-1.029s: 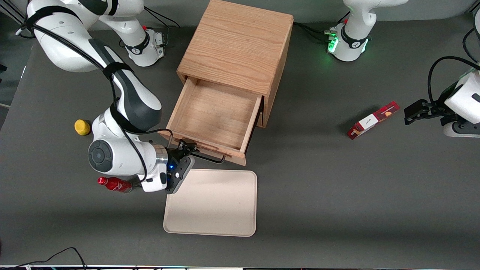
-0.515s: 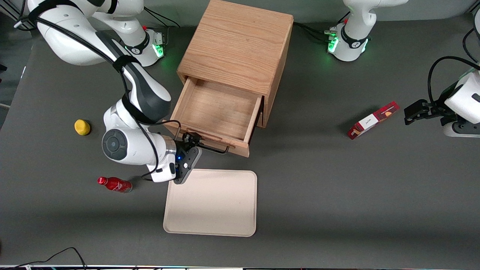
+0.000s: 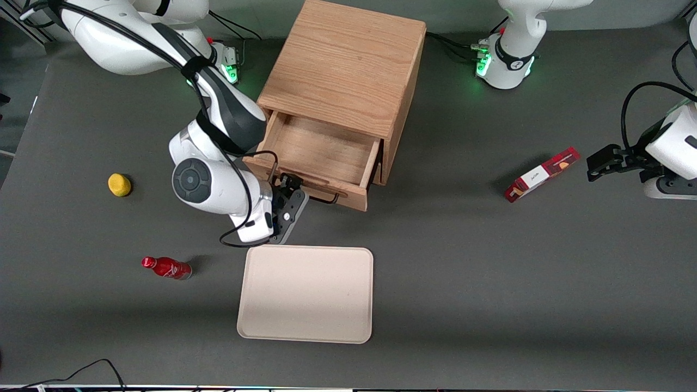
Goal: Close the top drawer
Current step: 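Push the drawer front with the right gripper into the cabinet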
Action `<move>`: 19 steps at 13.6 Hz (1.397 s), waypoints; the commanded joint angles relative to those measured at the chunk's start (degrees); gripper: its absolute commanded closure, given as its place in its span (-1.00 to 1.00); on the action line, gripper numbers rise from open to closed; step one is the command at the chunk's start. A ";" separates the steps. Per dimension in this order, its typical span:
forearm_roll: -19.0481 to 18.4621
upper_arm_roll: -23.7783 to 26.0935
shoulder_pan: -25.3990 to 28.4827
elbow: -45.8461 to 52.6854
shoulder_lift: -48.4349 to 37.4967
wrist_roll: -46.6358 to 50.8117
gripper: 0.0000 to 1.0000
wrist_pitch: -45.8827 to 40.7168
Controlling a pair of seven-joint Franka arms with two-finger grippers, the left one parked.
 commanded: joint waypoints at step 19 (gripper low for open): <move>3.00 0.07 7.48 -13.41 -10.58 3.99 -1.00 2.48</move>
